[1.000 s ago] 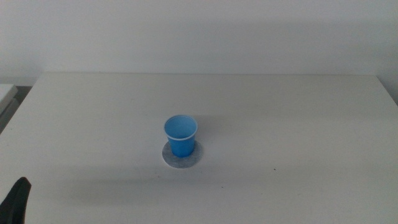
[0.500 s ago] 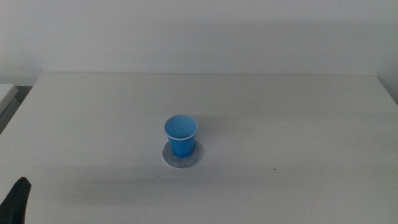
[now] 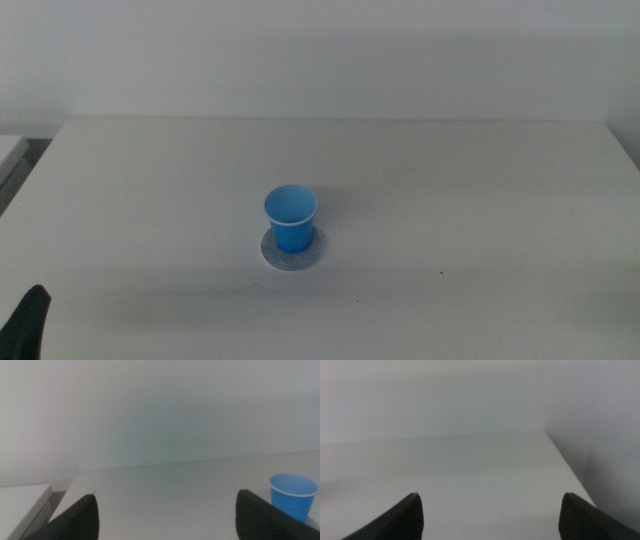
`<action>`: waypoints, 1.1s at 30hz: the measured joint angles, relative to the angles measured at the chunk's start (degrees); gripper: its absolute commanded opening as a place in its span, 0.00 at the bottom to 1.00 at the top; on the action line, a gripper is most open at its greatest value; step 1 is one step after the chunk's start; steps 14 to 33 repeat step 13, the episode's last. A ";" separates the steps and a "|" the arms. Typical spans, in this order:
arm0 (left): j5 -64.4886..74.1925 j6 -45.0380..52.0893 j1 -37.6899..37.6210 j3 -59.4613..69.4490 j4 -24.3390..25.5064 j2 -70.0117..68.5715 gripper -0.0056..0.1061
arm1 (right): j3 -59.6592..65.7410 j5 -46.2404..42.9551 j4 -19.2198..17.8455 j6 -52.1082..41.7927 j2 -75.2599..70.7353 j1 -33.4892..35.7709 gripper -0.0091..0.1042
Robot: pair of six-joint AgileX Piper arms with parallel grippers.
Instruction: Place an empty cup on a cup mat.
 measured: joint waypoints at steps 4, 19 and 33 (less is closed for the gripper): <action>0.00 0.00 0.00 0.00 0.00 0.00 0.89 | 3.07 -5.82 -0.40 0.00 0.00 0.00 0.81; 0.00 0.00 0.00 0.00 0.00 0.00 0.89 | 6.64 -10.85 -1.02 0.00 0.00 0.00 0.80; 0.00 0.00 0.00 0.00 0.00 0.00 0.89 | 6.64 -10.85 -1.02 0.00 0.00 0.00 0.80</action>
